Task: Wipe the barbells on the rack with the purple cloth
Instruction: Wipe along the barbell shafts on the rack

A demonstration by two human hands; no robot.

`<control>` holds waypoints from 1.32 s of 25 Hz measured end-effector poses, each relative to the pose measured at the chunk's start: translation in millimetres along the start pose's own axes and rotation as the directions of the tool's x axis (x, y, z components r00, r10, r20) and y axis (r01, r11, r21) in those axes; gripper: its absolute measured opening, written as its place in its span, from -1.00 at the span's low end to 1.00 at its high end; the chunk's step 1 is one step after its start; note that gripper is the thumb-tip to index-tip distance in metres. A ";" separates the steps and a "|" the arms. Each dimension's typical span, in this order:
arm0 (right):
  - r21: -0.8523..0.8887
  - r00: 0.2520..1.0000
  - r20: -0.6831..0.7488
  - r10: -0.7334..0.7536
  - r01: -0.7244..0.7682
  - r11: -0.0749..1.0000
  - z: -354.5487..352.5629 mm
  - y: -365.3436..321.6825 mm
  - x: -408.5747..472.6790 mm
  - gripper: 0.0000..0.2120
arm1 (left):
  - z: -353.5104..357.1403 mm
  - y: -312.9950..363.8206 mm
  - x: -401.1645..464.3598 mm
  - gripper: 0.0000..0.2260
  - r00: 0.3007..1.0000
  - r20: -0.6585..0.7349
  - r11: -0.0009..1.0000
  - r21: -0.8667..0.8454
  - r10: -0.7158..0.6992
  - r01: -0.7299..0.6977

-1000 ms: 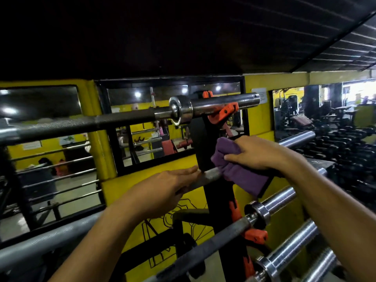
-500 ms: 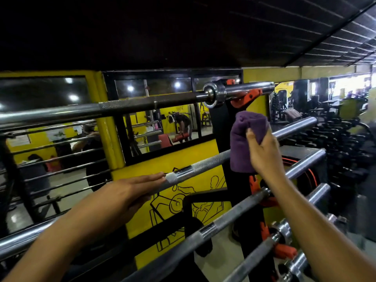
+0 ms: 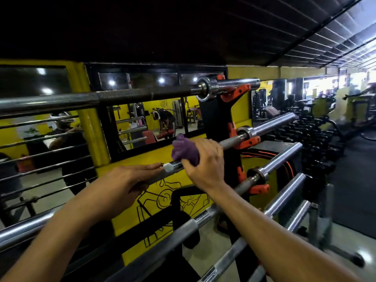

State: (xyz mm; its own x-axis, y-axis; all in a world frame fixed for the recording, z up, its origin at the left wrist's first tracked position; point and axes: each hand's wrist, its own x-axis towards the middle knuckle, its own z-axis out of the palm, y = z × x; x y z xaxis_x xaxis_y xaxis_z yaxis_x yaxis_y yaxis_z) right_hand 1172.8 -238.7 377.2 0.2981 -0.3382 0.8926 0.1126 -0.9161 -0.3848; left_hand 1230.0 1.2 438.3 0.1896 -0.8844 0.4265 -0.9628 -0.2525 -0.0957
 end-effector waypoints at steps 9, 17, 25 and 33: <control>-0.303 0.984 0.142 0.112 -0.065 0.951 -48.9 103.0 75.5 -0.53 | 1.0 2.2 -3.5 -0.41 1.000 -0.018 1.000 0.004 -0.022 0.022; -0.143 0.969 0.243 0.049 -0.015 0.990 -17.1 11.8 39.8 -0.81 | -3.0 4.9 -0.2 -0.36 1.000 0.000 0.999 -0.037 -0.020 0.020; -0.110 0.952 0.290 -0.095 0.132 0.985 -27.8 37.6 44.1 -0.69 | -3.5 8.5 -3.0 -0.39 0.999 0.011 0.999 -0.028 -0.043 0.044; -0.330 0.916 0.185 0.357 -0.284 0.900 -40.9 96.6 87.6 -0.68 | -0.1 3.2 -1.0 -0.42 0.999 -0.022 0.999 -0.027 -0.044 0.044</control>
State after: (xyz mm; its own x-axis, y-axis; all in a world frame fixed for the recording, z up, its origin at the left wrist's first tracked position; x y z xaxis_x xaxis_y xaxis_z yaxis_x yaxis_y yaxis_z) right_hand 1171.0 -365.7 427.8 0.4886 -0.5970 0.6363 -0.2964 -0.7995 -0.5225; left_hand 1226.7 1.4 437.7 0.2277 -0.8633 0.4504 -0.9585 -0.2803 -0.0527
